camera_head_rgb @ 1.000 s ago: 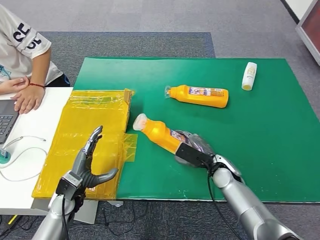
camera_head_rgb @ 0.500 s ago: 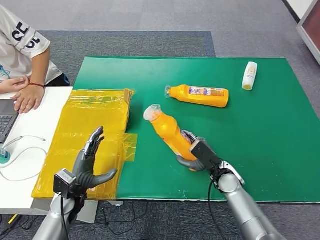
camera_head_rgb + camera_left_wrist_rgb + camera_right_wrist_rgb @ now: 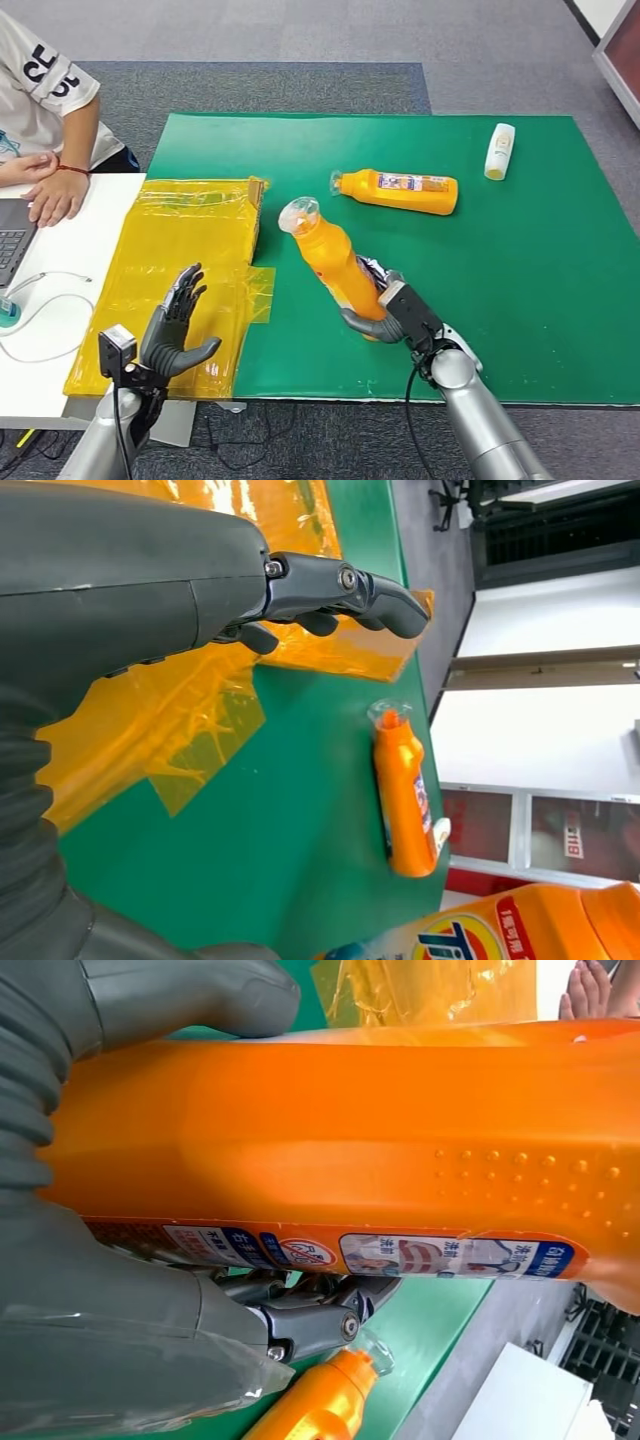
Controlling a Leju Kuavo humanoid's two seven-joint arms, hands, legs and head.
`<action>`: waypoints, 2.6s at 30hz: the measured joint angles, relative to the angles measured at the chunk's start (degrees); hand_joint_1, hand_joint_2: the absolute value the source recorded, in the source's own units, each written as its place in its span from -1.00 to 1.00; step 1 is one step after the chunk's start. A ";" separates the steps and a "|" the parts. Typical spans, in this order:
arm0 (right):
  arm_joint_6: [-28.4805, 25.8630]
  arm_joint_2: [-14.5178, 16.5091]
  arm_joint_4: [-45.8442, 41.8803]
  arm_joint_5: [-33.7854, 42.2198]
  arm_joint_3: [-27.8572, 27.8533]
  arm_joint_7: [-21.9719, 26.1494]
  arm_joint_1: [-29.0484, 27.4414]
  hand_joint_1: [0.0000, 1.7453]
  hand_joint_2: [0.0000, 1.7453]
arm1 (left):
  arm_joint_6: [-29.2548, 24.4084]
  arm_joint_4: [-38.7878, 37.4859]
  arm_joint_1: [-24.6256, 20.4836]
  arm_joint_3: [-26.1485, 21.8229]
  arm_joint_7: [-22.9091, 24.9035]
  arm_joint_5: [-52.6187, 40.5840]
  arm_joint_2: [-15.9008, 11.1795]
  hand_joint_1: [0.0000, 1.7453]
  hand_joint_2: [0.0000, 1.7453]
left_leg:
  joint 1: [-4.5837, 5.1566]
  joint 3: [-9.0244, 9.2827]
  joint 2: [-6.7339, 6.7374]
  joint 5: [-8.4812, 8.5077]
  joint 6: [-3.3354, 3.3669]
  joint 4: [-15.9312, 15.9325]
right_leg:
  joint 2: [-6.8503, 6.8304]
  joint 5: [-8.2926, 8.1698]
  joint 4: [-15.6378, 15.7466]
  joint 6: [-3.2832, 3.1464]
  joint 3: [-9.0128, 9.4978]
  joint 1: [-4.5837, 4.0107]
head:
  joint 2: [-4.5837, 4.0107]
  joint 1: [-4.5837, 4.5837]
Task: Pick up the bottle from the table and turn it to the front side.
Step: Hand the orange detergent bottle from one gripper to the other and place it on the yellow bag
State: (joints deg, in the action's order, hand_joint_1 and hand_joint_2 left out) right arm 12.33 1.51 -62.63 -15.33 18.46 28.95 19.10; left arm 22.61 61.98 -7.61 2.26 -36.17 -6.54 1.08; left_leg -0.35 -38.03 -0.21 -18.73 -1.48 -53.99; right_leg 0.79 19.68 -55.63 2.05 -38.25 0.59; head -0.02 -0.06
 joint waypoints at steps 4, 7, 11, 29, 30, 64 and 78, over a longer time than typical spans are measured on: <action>0.34 0.45 -0.77 0.18 0.02 0.41 -0.31 0.90 1.00 | -0.08 -1.81 -1.08 -0.19 0.00 -0.27 -0.27 -1.00 1.00 | -0.01 -0.01 -0.01 0.01 -0.03 0.00 | -0.01 0.00 0.00 -0.02 -0.02 0.00 | 0.00 -0.01; 0.34 0.87 -1.37 -0.24 0.20 0.51 -0.42 0.94 1.00 | 0.17 -2.43 -2.02 -0.15 0.00 -0.71 -0.36 -1.00 1.00 | -0.01 0.02 -0.01 0.02 -0.04 0.00 | -0.01 0.01 0.00 -0.03 0.00 -0.01 | 0.00 0.00; -0.99 1.50 -1.69 -2.60 1.09 0.28 -0.52 0.95 1.00 | 2.43 -2.71 -3.48 0.56 0.00 -1.20 -0.38 -1.00 1.00 | -0.01 0.03 -0.01 0.02 -0.03 0.00 | -0.01 0.00 0.00 -0.03 0.02 -0.01 | 0.00 -0.01; -10.02 4.88 -0.95 -12.33 9.80 -1.39 1.29 1.00 1.00 | 22.10 -3.31 -9.06 10.84 0.00 9.17 -4.88 -1.00 1.00 | -0.02 0.04 -0.03 0.04 -0.02 0.00 | -0.02 0.00 -0.01 -0.03 0.03 -0.03 | 0.00 0.00; -10.10 4.93 -0.91 -12.35 10.01 -1.39 1.34 1.00 1.00 | 22.09 -3.35 -9.18 11.09 0.00 9.21 -4.99 -1.00 1.00 | -0.01 0.03 -0.03 0.04 -0.02 0.00 | -0.02 0.00 -0.01 -0.02 0.03 -0.02 | 0.00 0.00; -9.88 5.05 -4.08 -12.88 13.70 -0.15 -1.27 1.00 1.00 | 20.95 -3.49 -10.46 12.56 0.00 10.56 -6.15 -1.00 1.00 | -0.02 0.05 -0.03 0.02 -0.05 0.00 | -0.02 0.02 -0.01 -0.05 0.01 -0.02 | 0.00 -0.02; -9.40 5.05 -4.08 -12.03 15.98 0.04 -1.13 1.00 1.00 | 19.88 -3.95 -13.35 12.96 0.00 9.12 -6.15 -1.00 1.00 | -0.02 0.03 -0.03 0.05 -0.04 0.00 | -0.02 -0.02 -0.01 -0.06 -0.01 -0.02 | 0.00 -0.02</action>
State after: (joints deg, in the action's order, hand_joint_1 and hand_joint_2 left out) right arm 2.93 6.56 -66.71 -27.36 34.44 28.99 17.97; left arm 42.49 58.03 -20.96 15.22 -36.17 2.58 -5.07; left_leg -0.37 -38.00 -0.24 -18.68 -1.52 -53.99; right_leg 0.78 19.66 -55.65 1.99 -38.26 0.57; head -0.02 -0.08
